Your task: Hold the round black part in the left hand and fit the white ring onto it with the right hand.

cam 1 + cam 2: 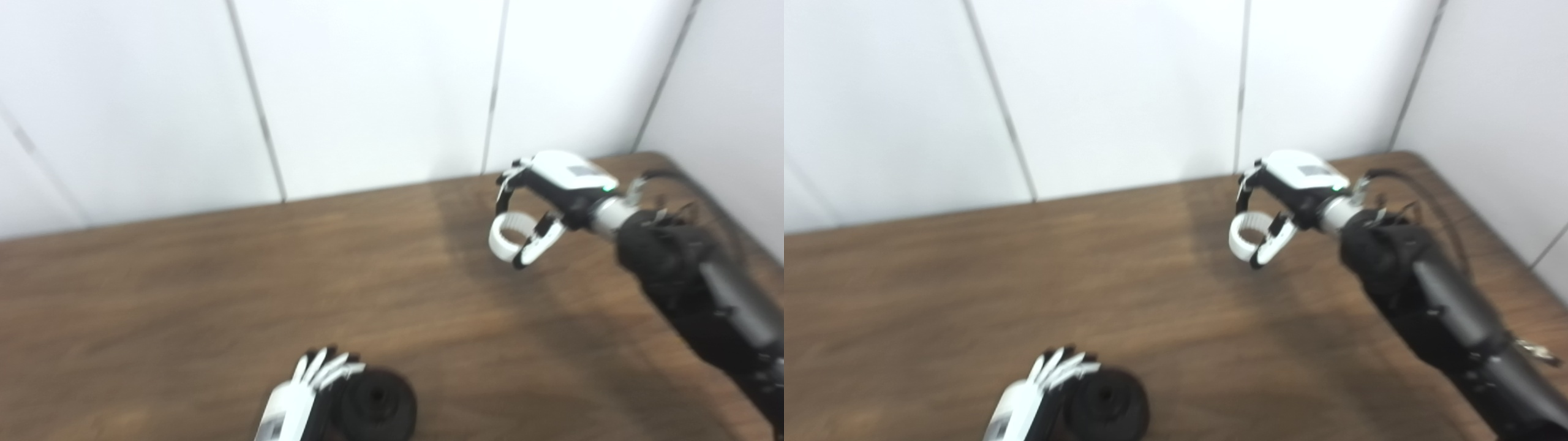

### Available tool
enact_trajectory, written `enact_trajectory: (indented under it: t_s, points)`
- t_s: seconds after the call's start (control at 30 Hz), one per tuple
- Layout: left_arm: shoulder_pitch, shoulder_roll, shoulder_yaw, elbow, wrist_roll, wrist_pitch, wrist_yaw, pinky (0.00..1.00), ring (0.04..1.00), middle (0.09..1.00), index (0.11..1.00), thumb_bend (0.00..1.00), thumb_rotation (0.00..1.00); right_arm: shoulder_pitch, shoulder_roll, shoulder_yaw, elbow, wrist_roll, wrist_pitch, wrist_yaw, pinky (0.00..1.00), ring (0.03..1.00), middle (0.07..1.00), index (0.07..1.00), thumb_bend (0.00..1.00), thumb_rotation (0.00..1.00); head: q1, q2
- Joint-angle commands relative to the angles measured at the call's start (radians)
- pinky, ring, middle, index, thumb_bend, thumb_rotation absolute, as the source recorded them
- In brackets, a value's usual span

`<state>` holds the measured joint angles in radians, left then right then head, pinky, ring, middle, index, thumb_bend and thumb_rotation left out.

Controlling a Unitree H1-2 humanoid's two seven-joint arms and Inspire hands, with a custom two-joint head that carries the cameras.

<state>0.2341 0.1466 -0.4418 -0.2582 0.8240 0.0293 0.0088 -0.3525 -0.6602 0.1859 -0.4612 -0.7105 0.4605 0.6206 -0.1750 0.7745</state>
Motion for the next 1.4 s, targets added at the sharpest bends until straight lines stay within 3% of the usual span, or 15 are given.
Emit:
enact_trajectory:
  t_s: [0.0,0.2,0.57,1.37]
  points:
    - [0.03,0.006,-0.014,-0.002,0.032,0.039,-0.054,1.0,0.972,0.866,0.487,0.52,0.07,-0.009,0.005,-0.036,-0.083,-0.017,0.009,0.045,1.0,0.96,0.853,0.484,0.52,0.14,0.004,0.014]
    - [0.022,-0.003,-0.023,-0.016,0.041,0.045,-0.055,1.0,0.969,0.858,0.486,0.52,0.07,0.03,0.079,-0.072,-0.252,-0.038,0.009,0.157,1.0,0.938,0.842,0.483,0.53,0.14,0.014,0.055]
    - [-0.002,-0.024,-0.047,-0.046,0.075,0.103,-0.085,1.0,0.948,0.85,0.485,0.52,0.07,0.074,0.197,-0.035,-0.431,-0.074,0.007,0.293,1.0,0.933,0.838,0.481,0.53,0.14,0.05,0.115]
    - [-0.033,-0.053,-0.088,-0.055,0.103,0.168,-0.095,1.0,0.947,0.853,0.485,0.52,0.07,0.087,0.329,0.131,-0.402,-0.104,-0.086,0.317,1.0,0.934,0.826,0.481,0.53,0.14,0.083,0.147]
